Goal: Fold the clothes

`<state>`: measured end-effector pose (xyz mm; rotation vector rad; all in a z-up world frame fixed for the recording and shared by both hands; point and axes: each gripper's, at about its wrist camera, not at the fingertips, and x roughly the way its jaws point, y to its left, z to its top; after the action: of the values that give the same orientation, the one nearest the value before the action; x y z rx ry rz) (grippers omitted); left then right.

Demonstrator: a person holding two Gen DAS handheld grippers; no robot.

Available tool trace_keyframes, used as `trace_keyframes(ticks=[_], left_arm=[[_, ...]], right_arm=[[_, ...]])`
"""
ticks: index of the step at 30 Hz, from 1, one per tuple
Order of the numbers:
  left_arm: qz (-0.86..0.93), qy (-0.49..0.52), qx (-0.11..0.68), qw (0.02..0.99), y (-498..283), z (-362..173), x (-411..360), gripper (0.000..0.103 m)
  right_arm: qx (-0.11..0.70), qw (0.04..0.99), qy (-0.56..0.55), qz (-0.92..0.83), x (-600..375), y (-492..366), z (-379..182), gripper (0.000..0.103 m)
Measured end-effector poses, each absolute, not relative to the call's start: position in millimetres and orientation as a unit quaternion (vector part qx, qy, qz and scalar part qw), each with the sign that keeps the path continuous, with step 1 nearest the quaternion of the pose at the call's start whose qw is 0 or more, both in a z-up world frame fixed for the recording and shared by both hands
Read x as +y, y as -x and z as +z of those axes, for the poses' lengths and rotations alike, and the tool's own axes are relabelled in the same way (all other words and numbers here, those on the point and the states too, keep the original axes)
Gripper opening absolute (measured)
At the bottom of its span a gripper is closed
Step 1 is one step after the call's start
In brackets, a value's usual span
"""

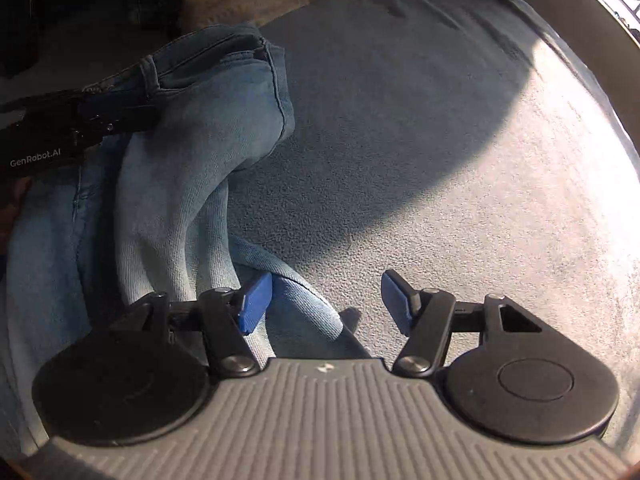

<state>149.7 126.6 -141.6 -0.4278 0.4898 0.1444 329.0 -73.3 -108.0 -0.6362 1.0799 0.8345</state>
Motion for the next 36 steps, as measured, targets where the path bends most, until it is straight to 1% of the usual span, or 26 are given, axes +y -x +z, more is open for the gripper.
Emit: trace_keyframes(ticks=[3, 4, 5, 6, 7, 8, 11, 17, 19, 21, 22, 23, 24, 27, 31, 36], left_arm=[[0.072, 0.208, 0.24, 0.946, -151, -142, 126, 0.039], [0.072, 0.207, 0.24, 0.946, -151, -142, 126, 0.039], [0.072, 0.207, 0.24, 0.946, -151, -142, 126, 0.039], [0.072, 0.207, 0.24, 0.946, -151, -142, 126, 0.039], [0.072, 0.207, 0.24, 0.946, -151, -142, 126, 0.039], [0.072, 0.207, 0.24, 0.946, -151, -142, 127, 0.039], [0.072, 0.207, 0.239, 0.946, -151, -143, 127, 0.039], [0.074, 0.204, 0.241, 0.946, -151, -143, 126, 0.038], [0.074, 0.203, 0.241, 0.946, -151, -142, 126, 0.038], [0.074, 0.202, 0.242, 0.946, -151, -142, 126, 0.038], [0.074, 0.203, 0.242, 0.946, -151, -142, 126, 0.038], [0.074, 0.203, 0.242, 0.946, -151, -142, 126, 0.038], [0.074, 0.204, 0.242, 0.946, -151, -142, 127, 0.038], [0.075, 0.203, 0.243, 0.946, -151, -142, 126, 0.038], [0.076, 0.2, 0.243, 0.946, -149, -142, 125, 0.038], [0.074, 0.203, 0.242, 0.946, -148, -141, 126, 0.038]], right_arm=[[0.5, 0.734, 0.253, 0.383, -76, -328, -116, 0.06], [0.5, 0.739, 0.244, 0.38, -78, -325, -116, 0.055], [0.499, 0.744, 0.236, 0.377, -80, -323, -116, 0.042], [0.495, 0.747, 0.234, 0.376, -81, -316, -115, 0.034], [0.487, 0.75, 0.241, 0.377, -82, -306, -111, 0.014], [0.475, 0.755, 0.25, 0.377, -81, -295, -106, 0.005], [0.428, 0.794, 0.26, 0.343, -87, -278, -89, 0.004], [0.34, 0.891, 0.223, 0.204, -124, -271, -54, 0.004], [0.322, 0.909, 0.211, 0.16, -135, -273, -50, 0.006], [0.353, 0.895, 0.232, 0.144, -137, -285, -72, 0.012], [0.37, 0.887, 0.239, 0.137, -136, -290, -81, 0.022], [0.388, 0.88, 0.241, 0.129, -135, -296, -89, 0.028], [0.395, 0.88, 0.232, 0.124, -136, -300, -90, 0.03], [0.366, 0.906, 0.17, 0.13, -146, -300, -67, 0.038], [0.326, 0.916, 0.12, 0.201, -141, -300, -37, 0.053], [0.373, 0.885, 0.081, 0.267, -103, -329, -48, 0.054]])
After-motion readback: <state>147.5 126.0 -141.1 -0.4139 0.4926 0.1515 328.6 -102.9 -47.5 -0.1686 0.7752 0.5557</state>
